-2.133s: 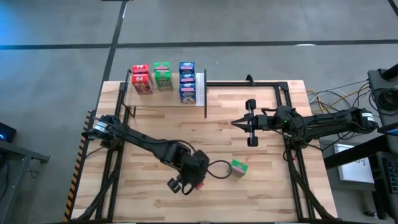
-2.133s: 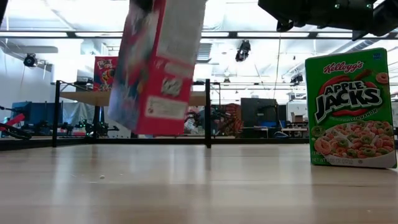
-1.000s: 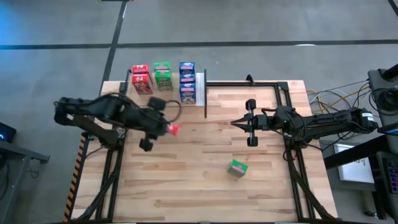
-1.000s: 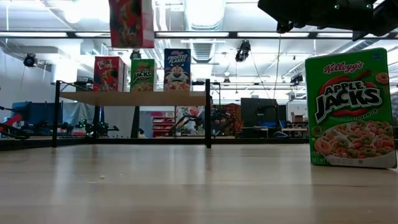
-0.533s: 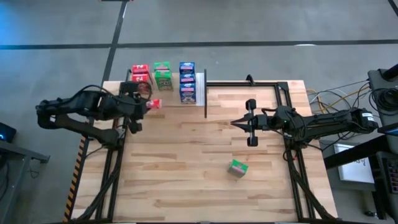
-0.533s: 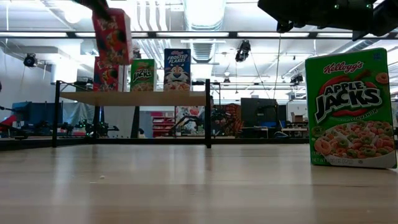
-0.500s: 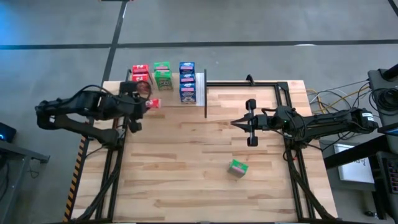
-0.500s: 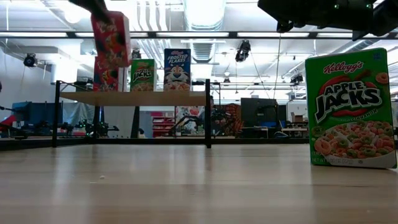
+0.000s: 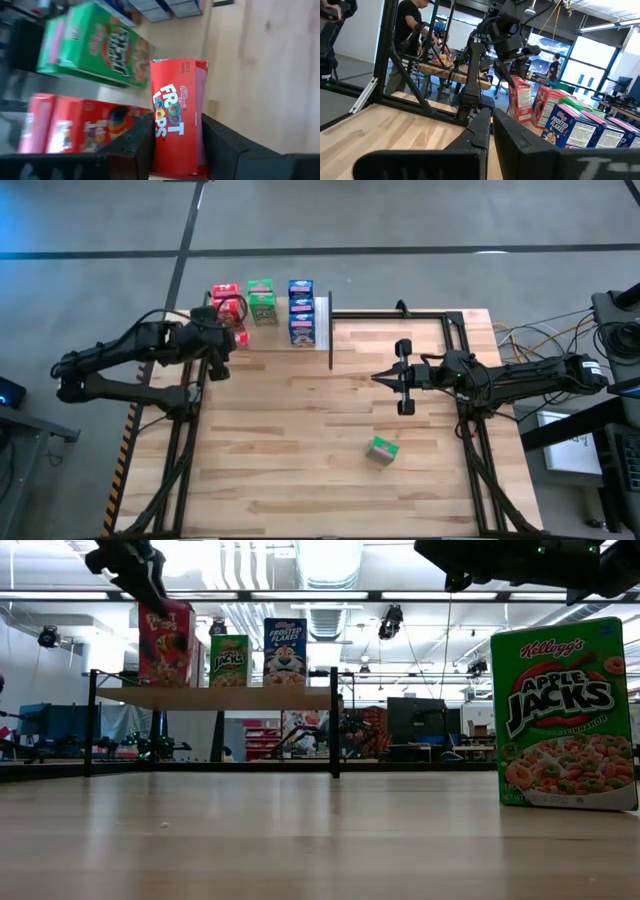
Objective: Stack cereal on shelf
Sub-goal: Put the red cereal box on the shelf aligned with the other red cereal boxes
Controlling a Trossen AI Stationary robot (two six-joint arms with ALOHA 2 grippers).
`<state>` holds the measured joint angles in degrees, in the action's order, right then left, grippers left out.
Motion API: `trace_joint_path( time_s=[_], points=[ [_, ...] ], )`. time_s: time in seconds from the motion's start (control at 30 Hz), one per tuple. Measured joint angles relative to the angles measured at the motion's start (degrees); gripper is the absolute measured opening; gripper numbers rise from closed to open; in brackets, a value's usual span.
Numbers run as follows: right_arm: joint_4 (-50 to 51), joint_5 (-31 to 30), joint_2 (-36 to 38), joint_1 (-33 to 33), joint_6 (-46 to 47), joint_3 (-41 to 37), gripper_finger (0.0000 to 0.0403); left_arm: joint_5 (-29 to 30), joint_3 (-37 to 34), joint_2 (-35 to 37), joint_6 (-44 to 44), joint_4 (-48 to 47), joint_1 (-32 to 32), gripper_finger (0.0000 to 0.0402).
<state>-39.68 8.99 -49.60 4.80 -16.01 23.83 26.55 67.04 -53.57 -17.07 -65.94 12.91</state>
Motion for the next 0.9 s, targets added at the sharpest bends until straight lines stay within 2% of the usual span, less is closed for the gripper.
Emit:
trace_joint_path(
  time_s=[0.2,0.57,0.9],
  points=[
    [0.0,0.0,0.0,0.0,0.0,0.0,0.0013,-5.1,0.3,0.1,-3.3,0.0,3.6,0.0125],
    [0.0,0.0,0.0,0.0,0.0,0.0,0.0013,-5.1,0.7,0.0,-7.5,0.3,4.9,0.0125],
    [0.0,0.0,0.0,0.0,0.0,0.0,0.0013,-5.1,0.7,-0.4,-6.7,0.5,5.5,0.0125]
  ],
)
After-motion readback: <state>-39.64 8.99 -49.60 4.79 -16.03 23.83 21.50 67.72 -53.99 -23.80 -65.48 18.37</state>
